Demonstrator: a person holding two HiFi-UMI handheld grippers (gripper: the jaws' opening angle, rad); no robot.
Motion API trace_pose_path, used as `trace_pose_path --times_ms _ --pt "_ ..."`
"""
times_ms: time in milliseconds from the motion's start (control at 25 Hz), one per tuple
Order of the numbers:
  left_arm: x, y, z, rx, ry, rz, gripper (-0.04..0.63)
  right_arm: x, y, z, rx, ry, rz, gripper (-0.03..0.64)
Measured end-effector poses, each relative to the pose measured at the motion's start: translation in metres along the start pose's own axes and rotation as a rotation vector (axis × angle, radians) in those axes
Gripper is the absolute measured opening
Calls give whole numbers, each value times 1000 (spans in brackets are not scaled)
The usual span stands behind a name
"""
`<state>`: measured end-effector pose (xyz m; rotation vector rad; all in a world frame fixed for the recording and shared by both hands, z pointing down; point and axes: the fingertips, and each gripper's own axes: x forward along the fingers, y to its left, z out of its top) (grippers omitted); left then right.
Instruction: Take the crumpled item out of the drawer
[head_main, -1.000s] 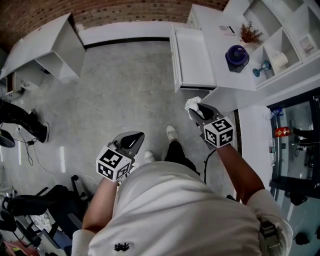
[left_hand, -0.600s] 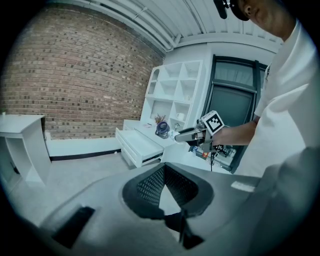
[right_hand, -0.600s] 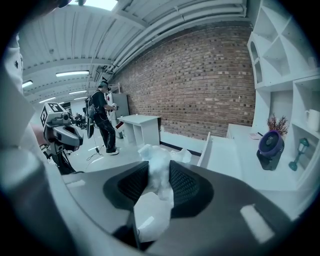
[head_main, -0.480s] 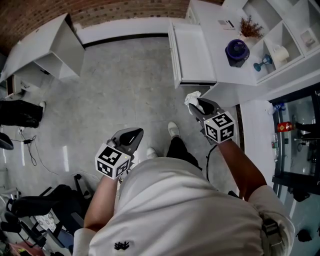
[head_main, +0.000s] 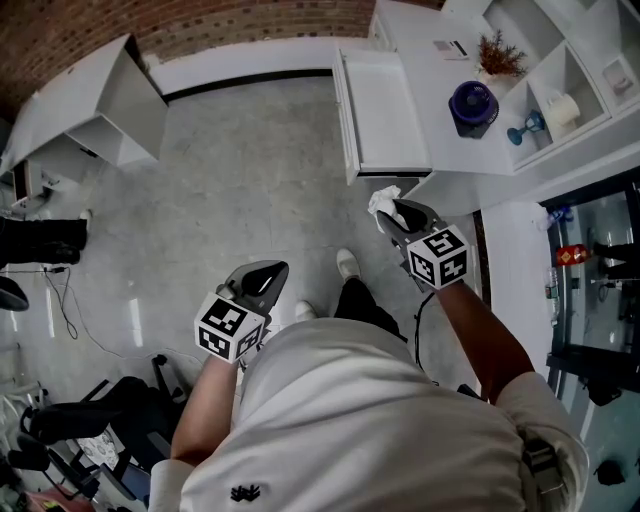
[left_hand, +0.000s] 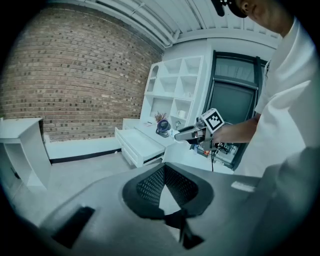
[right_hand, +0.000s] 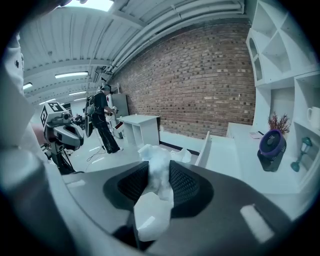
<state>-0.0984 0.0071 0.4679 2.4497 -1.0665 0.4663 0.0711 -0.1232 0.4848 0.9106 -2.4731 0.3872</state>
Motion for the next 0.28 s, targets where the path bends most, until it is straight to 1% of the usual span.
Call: trace_pose_path --times_ms 280 --pt "31 8 14 8 15 -13 6 11 -26 4 1 6 10 143"
